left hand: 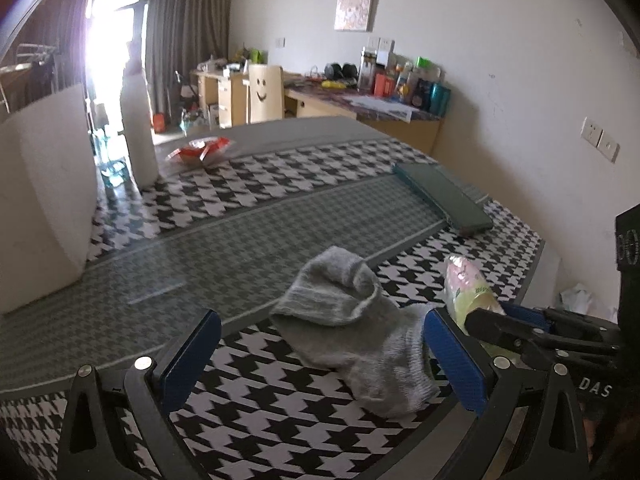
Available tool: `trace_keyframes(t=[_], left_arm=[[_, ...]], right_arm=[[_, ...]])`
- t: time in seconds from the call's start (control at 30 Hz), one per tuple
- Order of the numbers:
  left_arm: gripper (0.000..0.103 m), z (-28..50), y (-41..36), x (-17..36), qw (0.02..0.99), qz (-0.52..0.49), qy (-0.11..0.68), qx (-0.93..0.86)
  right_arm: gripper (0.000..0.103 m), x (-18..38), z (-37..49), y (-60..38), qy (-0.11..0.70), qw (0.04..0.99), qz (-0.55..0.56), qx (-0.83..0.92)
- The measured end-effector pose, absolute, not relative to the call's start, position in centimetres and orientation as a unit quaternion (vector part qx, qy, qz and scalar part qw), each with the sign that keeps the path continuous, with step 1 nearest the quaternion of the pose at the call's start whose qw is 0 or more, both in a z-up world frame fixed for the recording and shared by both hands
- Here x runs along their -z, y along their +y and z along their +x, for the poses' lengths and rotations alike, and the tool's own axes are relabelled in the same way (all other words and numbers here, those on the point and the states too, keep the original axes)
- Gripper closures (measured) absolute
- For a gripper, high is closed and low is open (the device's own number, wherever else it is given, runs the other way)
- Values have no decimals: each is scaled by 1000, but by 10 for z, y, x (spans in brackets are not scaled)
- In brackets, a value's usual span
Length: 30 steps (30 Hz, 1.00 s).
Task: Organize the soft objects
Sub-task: 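Close the right tool on the floral tissue packet while the left tool closes on the grey sock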
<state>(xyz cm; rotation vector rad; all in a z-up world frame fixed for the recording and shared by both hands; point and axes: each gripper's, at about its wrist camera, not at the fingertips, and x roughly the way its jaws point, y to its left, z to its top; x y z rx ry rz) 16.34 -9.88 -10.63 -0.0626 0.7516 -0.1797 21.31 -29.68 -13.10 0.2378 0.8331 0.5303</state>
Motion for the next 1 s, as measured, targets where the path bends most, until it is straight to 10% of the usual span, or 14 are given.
trace_keyframes(t=[0.57,1.0], left_arm=[[3,184,-114,123,910,-26,404,89],[32,190,-125,130,903,-10,417,98]], right_arm=[[65,132,215,-316,390,886,111,-226],[65,131,214,-319,387,884,119,-235]])
